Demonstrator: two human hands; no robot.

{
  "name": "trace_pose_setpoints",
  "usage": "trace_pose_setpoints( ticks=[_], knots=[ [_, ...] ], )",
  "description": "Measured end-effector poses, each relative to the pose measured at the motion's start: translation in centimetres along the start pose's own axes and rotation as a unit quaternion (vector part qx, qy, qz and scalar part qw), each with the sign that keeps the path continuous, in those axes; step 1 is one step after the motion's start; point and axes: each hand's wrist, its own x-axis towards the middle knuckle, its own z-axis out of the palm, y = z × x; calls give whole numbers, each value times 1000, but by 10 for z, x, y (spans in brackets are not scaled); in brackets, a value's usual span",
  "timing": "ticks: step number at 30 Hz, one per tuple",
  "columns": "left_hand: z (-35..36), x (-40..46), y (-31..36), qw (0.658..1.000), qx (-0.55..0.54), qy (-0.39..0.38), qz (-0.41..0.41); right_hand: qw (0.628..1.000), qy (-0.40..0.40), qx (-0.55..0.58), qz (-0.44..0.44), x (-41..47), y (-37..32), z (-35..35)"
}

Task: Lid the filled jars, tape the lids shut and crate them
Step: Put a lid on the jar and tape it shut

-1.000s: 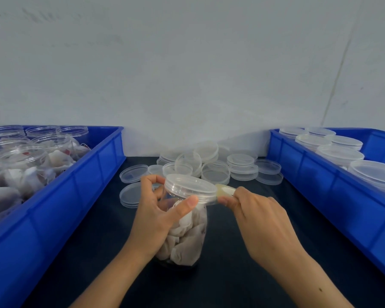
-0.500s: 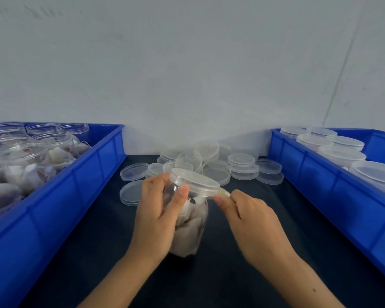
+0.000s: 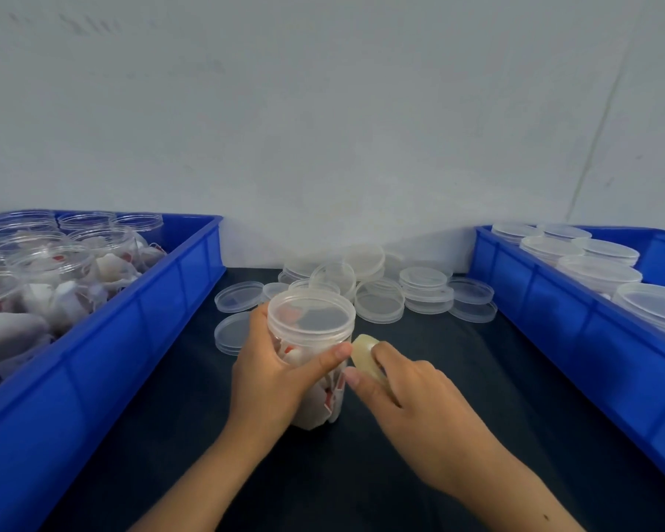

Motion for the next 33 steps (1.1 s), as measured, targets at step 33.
trace_pose_setpoints(
  ticks=[33],
  knots=[
    [-9, 7, 9, 968, -141, -184, -93, 991, 21, -134, -2, 10, 19, -23]
  ],
)
